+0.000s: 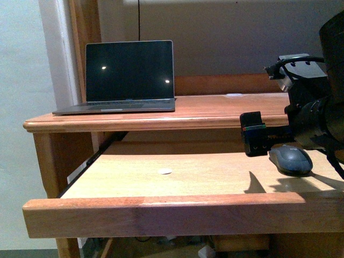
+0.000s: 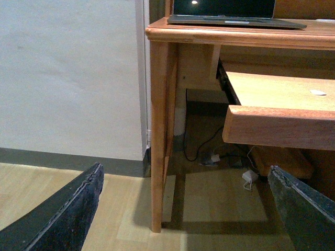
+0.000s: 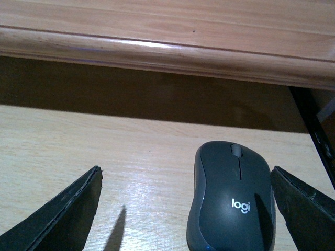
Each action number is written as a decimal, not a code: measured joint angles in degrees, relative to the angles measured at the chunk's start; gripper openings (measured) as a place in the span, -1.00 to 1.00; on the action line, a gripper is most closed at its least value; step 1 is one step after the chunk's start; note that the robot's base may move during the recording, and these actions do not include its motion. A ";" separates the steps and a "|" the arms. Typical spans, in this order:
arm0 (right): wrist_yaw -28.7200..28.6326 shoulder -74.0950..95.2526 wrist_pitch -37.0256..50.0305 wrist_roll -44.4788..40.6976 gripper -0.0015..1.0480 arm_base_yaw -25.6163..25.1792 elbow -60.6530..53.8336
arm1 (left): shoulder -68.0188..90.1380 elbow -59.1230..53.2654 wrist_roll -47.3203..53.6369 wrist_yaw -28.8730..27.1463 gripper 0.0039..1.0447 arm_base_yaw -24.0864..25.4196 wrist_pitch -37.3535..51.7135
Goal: Place mouse
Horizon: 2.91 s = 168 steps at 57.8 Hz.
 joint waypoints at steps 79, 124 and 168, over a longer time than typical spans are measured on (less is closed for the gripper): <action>-0.52 6.67 -10.03 6.27 0.05 -4.87 6.47 | 0.00 0.00 0.00 0.00 0.86 0.00 0.00; 3.89 16.52 -32.37 3.93 0.05 1.05 45.81 | 0.00 0.00 0.00 0.00 0.86 0.00 0.00; 13.79 50.47 -52.81 4.55 0.05 6.73 99.78 | 0.00 0.00 0.00 0.00 0.86 0.00 0.00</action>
